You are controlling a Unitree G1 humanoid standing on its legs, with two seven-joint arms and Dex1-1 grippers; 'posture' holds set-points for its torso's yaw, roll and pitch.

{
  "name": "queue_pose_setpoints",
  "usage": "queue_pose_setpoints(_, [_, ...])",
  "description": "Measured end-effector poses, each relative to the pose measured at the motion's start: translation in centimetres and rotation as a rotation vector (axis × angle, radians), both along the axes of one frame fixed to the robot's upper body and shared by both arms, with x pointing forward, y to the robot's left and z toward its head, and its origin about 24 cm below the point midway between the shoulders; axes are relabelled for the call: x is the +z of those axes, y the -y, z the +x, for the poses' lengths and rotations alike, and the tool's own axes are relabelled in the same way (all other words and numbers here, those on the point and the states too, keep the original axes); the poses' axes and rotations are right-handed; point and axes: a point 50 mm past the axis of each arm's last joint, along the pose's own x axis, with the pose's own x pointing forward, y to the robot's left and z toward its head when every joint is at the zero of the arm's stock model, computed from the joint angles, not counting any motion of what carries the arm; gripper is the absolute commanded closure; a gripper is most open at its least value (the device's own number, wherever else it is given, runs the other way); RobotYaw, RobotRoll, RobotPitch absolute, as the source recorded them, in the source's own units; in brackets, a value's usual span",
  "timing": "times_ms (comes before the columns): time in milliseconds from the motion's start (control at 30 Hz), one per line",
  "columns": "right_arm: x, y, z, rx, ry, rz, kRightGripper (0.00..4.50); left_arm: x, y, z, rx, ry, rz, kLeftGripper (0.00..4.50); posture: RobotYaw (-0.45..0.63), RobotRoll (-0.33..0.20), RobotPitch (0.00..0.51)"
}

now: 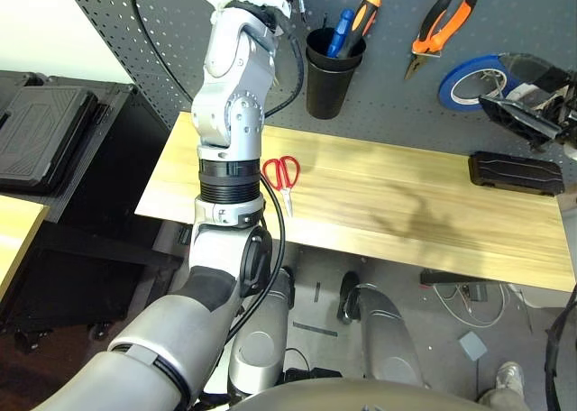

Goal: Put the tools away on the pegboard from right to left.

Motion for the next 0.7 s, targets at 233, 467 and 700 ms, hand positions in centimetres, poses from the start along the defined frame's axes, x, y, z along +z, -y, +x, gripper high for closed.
queue_pose_setpoints(233, [0.0, -0.2, -0.1, -0.003, 0.002, -0.001, 0.00, -0.7, 1.3, 0.8, -0.002, 0.012, 0.029, 3.69, 0.14, 0.000, 0.231])
queue_pose_setpoints(467, [0.0, -0.2, -0.1, -0.011, 0.004, -0.002, 0.00, -2.3, 2.3, 1.8, 0.008, -0.009, 0.112, 3.69, 0.13, 0.000, 0.227])
queue_pose_setpoints(700, [0.0, -0.3, 0.0, -0.020, 0.006, -0.001, 0.00, -3.4, 2.7, 1.9, 0.020, -0.021, 0.172, 1.93, 0.14, 0.000, 0.228])
